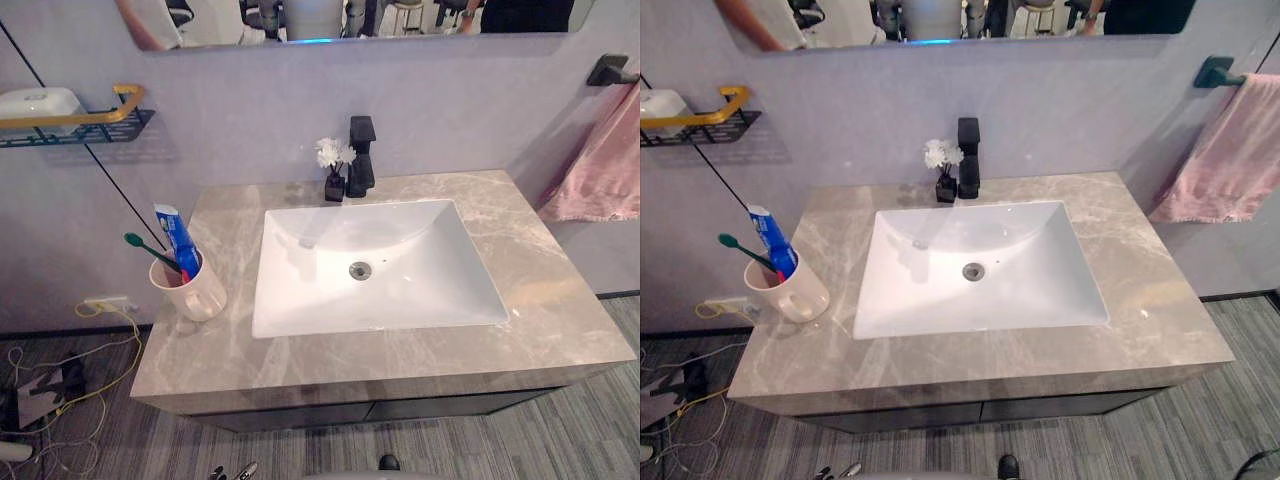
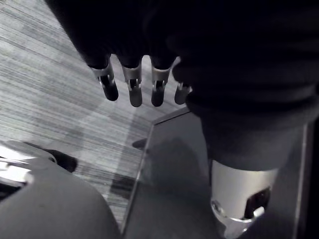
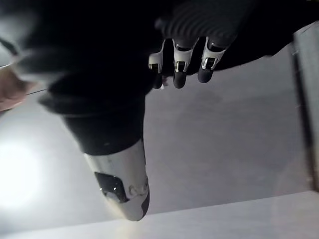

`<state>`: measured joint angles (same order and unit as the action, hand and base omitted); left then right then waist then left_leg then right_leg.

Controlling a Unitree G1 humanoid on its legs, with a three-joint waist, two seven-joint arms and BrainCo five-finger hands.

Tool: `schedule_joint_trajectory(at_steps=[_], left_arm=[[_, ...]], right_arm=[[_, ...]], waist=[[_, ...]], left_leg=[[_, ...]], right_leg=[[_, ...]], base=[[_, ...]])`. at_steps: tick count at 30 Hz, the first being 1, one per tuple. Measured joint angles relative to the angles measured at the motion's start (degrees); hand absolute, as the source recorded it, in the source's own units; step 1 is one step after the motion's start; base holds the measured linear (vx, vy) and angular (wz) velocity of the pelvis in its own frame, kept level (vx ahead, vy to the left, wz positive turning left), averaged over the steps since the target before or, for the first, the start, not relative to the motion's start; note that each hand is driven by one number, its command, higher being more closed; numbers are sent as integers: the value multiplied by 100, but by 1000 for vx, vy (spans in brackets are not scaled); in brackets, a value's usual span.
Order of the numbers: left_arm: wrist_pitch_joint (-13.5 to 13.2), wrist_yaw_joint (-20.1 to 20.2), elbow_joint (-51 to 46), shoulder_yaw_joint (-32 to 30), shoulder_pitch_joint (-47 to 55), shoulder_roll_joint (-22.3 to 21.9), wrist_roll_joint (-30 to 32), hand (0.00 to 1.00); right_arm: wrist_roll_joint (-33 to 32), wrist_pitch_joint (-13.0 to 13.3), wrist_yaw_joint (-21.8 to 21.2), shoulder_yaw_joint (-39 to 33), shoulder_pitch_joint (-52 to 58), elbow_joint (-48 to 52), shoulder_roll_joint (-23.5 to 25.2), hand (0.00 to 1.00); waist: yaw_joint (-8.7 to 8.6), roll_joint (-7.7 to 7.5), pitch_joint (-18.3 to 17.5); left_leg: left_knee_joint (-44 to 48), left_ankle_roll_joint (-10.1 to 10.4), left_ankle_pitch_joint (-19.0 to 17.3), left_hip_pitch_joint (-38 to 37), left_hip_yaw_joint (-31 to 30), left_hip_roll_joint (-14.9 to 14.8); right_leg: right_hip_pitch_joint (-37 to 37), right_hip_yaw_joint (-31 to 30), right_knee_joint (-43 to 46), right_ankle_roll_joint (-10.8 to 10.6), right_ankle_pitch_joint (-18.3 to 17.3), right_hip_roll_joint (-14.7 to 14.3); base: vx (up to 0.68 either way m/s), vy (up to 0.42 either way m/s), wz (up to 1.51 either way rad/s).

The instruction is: Organize washtable

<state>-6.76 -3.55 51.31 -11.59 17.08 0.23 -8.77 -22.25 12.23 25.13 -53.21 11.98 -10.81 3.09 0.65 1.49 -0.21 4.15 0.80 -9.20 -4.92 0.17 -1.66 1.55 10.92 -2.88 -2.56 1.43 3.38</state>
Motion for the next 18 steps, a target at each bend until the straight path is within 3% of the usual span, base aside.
schedule_joint_trajectory(at_steps=[4,7,12,18], left_arm=[[-5,-28,-9,24,-179,-100,-36,0],[-11,-26,-6,87,-276,-244,-82,0],[-10,-25,89,242,-399,-272,-62,0],[0,-25,233,249,-510,-239,-15,0]], right_arm=[[-66,-296,-711,1272,-26,-1336,63,0],[90,-520,-1183,1785,-26,-2114,97,0],[515,-696,-1765,2128,73,-3030,88,0],[1127,-847,-2038,2537,182,-3664,26,0]], waist=[[22,43,-15],[40,53,-7],[38,84,14],[47,87,69]], left_leg=[[53,53,-120,-36,214,-104],[73,101,-150,-41,209,-139],[63,161,-185,-44,178,-218],[59,180,-196,-104,117,-216]], right_leg=[[-75,28,-33,-7,22,-48],[-145,99,-67,-34,64,-71],[-253,146,-155,13,110,-157],[-380,243,-277,26,122,-176]], base=[[-15,5,-6],[13,-17,10],[37,-15,2],[36,-2,4]])
